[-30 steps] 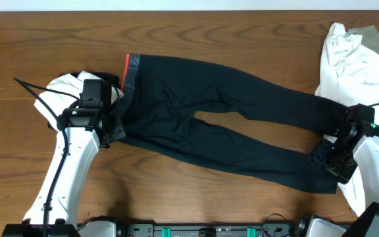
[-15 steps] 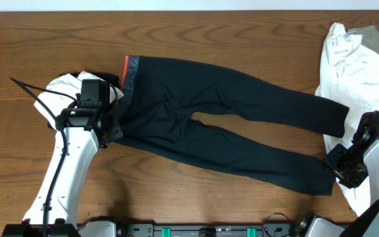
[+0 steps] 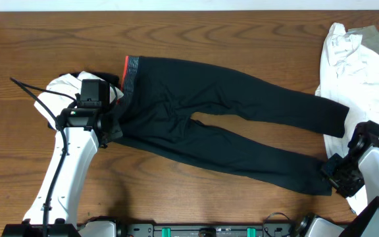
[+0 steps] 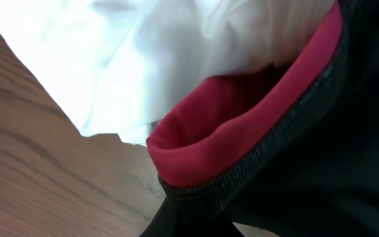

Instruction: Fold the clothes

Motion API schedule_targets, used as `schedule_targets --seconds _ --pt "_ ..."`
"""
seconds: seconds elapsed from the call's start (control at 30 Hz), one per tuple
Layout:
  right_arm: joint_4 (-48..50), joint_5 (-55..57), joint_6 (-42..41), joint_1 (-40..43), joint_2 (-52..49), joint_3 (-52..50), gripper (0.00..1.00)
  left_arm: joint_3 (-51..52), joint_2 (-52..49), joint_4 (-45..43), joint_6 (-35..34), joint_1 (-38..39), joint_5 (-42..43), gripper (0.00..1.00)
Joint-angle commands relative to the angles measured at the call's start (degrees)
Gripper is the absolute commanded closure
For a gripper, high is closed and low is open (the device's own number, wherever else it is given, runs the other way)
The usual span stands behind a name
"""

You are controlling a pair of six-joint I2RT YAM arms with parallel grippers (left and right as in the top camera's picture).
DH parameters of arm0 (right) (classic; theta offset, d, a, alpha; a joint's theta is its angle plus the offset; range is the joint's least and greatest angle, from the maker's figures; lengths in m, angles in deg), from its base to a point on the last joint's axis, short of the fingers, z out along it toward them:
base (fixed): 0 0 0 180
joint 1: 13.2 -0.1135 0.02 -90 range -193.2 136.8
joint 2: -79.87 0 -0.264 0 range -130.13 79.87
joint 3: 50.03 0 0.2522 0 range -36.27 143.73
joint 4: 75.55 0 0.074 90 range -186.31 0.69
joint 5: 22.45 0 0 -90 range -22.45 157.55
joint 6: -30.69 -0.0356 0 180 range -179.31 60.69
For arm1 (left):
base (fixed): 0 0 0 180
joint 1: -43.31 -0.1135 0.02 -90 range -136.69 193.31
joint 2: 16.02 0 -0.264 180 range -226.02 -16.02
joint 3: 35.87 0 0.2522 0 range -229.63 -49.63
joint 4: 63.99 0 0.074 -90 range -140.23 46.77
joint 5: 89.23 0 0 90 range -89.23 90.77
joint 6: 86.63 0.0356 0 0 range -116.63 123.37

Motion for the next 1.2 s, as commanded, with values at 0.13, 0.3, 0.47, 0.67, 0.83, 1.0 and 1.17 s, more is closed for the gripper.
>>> schedule_targets --seconds 0.13,0.3,0.47,0.67,0.83,1.0,1.17 --pt "1.22 1.42 -1.66 0.57 0.15 -1.9 0.59 -1.18 0.31 -0.24 -0.59 -0.42 -1.62 0.93" --pt "1.25 1.44 -1.68 0.57 0.15 -1.9 0.63 -1.18 0.31 -0.24 -0.61 -0.42 -1.62 0.93" --pt "3.54 2.01 -1.66 0.57 0.15 -3.3 0.57 -1.18 0.31 -0.24 -0.59 -0.42 -1.62 0.93" --pt "5.84 0.96 -1.66 0.57 0.15 -4.94 0.65 -1.18 0.31 -0.24 -0.59 -0.42 -1.22 0.93" --pt "5.95 0.9 -1.66 0.57 0.15 -5.01 0.92 -1.18 0.31 -0.24 -0.59 -0.42 -1.18 0.93" --pt "4.13 -1.97 0.46 0.57 0.63 -2.54 0.99 -1.2 0.31 -0.26 -0.57 -0.42 -1.18 0.93" --pt "-0.74 -6.99 2.97 0.57 2.93 3.06 0.99 -3.39 0.42 1.07 -0.5 -0.42 -0.79 0.94"
